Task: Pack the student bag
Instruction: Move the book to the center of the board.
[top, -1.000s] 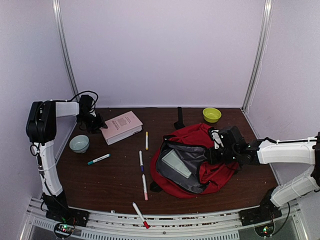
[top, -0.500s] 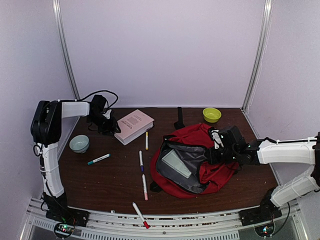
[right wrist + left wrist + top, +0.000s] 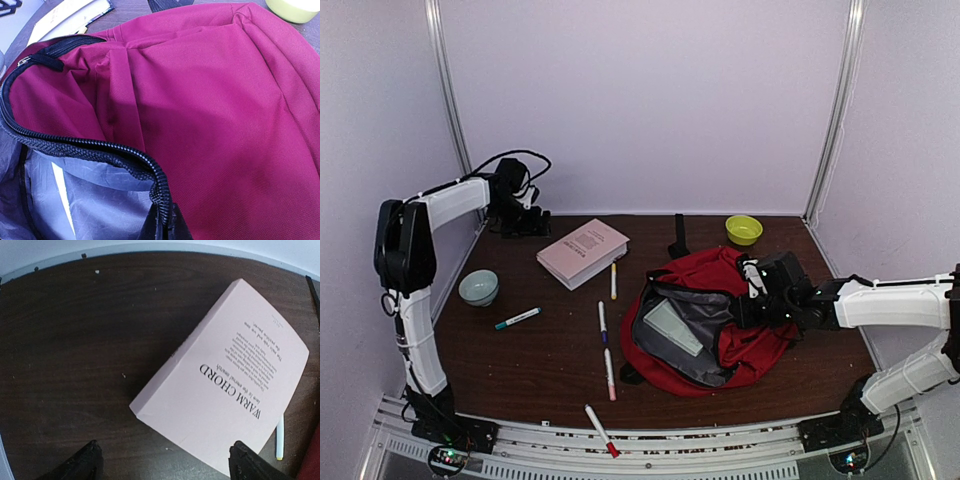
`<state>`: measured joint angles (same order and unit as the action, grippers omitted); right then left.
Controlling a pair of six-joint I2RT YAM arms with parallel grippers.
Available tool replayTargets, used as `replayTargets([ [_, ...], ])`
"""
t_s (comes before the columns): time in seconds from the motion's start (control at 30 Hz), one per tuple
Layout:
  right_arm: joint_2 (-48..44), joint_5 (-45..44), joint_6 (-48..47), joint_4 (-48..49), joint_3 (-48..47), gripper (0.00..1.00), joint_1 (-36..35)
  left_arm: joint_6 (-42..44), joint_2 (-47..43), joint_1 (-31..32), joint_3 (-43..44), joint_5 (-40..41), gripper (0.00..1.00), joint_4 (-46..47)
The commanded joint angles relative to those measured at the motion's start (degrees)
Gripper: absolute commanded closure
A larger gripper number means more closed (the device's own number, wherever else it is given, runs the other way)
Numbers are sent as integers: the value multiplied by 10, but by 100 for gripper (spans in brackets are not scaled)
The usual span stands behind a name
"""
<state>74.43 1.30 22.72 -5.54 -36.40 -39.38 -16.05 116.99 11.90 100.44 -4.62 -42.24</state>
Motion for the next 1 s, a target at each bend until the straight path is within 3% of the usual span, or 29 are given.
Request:
replayTargets([
  [0.0,1,2,1,4,-9,100,4,27,77,-21,102,-10,10,-48],
  [0.17,1,1,1,4,-9,100,4,-13,111,-26,129,-74,15,-70],
  [0.43,2,2,1,4,-10,100,3,-79,80,-37,-13,-179,17,63],
  [0.67,1,2,1,4,-10,100,3,-172,78,-52,-82,-226,29,177],
  [0.97,2,3,1,4,-9,100,4,-283,65,-71,-161,-280,32,344],
])
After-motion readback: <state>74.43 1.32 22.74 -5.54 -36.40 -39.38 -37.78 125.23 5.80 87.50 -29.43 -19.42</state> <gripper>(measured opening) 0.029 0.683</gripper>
